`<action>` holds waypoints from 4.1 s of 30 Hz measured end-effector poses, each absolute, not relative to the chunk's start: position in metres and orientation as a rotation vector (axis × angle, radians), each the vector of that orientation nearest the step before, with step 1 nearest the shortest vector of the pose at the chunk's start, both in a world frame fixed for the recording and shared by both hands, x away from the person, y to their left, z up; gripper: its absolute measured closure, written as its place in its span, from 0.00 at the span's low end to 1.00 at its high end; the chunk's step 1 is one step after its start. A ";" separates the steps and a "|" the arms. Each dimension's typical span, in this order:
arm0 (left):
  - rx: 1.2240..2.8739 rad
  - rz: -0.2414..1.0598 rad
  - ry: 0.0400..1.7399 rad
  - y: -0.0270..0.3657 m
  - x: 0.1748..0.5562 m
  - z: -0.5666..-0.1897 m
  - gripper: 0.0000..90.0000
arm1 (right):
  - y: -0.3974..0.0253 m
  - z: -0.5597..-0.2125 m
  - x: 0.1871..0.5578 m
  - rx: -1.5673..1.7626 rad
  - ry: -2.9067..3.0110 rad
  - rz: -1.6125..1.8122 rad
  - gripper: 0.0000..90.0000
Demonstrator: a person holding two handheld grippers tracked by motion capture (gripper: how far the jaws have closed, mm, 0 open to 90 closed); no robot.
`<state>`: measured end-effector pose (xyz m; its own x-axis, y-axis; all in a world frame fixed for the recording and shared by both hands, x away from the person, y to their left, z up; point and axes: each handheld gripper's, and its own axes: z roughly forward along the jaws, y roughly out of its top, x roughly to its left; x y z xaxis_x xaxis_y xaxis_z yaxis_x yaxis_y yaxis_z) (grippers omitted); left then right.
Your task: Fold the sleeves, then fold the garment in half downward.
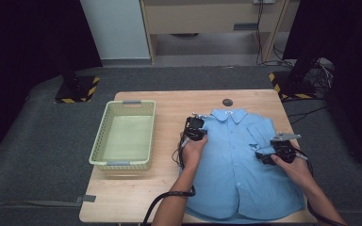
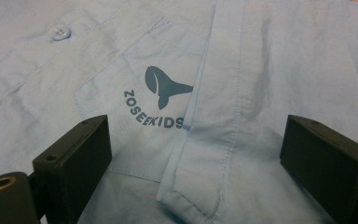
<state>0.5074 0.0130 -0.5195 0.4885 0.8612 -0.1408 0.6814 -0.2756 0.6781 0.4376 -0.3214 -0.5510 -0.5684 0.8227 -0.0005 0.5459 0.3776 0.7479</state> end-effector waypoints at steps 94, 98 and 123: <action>2.076 0.426 1.313 0.047 0.543 -0.514 0.14 | -0.335 -0.527 0.554 1.574 2.133 0.824 0.26; 2.092 0.449 1.294 0.045 0.540 -0.513 0.14 | -0.335 -0.531 0.555 1.582 2.133 0.811 0.29; 2.060 0.465 1.317 0.045 0.549 -0.532 0.18 | -0.331 -0.530 0.551 1.484 2.179 0.859 0.82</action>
<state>0.5490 0.0451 -0.5318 0.4349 0.8994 -0.0440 0.6722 -0.2917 0.6805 0.5508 -0.3305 -0.5299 -0.3789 0.9247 0.0367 0.7010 0.2609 0.6637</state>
